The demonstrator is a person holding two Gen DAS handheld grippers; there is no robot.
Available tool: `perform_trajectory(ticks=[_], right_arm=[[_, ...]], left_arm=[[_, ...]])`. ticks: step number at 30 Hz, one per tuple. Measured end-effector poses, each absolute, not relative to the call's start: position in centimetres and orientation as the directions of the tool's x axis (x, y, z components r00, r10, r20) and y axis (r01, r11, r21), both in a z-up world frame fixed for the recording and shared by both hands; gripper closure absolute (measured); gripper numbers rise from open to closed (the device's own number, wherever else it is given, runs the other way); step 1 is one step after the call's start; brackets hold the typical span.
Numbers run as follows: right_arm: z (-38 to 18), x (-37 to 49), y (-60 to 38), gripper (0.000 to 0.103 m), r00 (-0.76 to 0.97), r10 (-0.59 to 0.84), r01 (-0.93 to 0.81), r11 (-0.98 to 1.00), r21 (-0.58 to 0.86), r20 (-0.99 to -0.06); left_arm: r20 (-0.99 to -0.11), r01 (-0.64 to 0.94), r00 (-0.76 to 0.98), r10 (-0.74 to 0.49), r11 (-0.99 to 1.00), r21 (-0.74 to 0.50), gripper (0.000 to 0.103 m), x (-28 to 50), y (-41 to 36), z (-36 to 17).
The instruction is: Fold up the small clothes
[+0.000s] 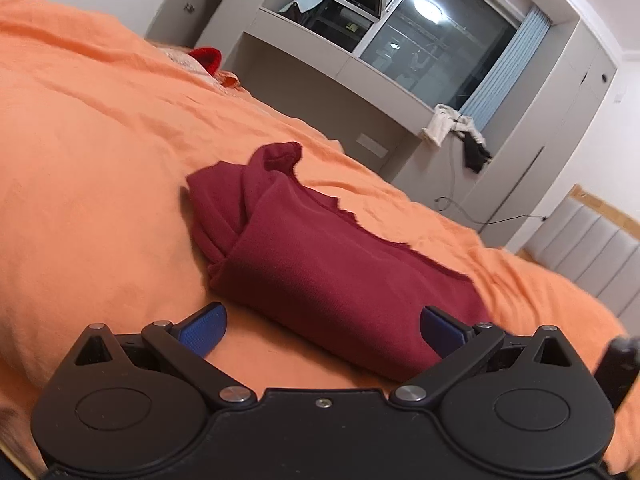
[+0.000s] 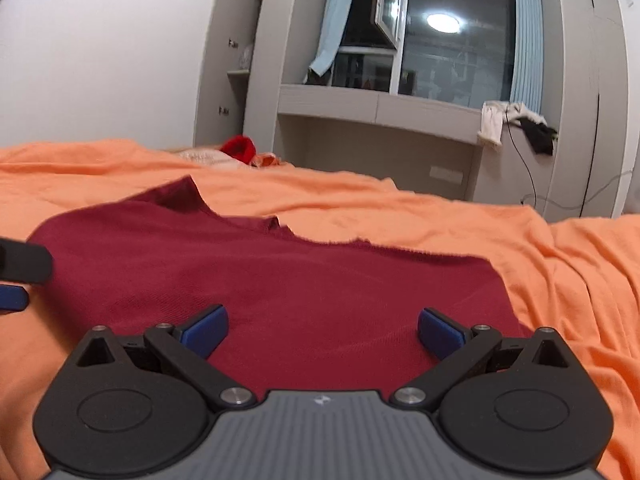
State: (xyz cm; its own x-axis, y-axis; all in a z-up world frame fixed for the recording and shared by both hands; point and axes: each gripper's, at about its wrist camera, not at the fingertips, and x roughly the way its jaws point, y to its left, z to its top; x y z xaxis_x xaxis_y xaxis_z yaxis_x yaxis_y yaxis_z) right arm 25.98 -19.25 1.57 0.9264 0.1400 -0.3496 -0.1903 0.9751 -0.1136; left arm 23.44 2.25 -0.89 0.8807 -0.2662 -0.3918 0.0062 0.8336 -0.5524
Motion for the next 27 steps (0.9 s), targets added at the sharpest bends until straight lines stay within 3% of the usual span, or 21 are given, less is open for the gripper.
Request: perform_trajectory(ticks=[9,22,27], right_arm=[[1.2,26.1,-20.5,0.000,0.917,0.150,-0.180,0.982,-0.048,-0.369],[0.6,25.3,-19.7,0.000,0.928,0.116,-0.158,0.983,-0.092,-0.354],[0.7,25.3,-19.6,0.000,0.926,0.111,-0.154,0.984,-0.092,-0.361]], left_arm=[[-0.399,0.011,0.863,-0.311,0.800,-0.599,0.001,25.3,2.2,-1.3],[-0.416,-0.123,0.900,-0.126,0.844,-0.522,0.001,28.6,2.7,-1.5],[-0.454,-0.148,0.888,-0.075,0.889,-0.434,0.009,29.3,1.9,-1.1]])
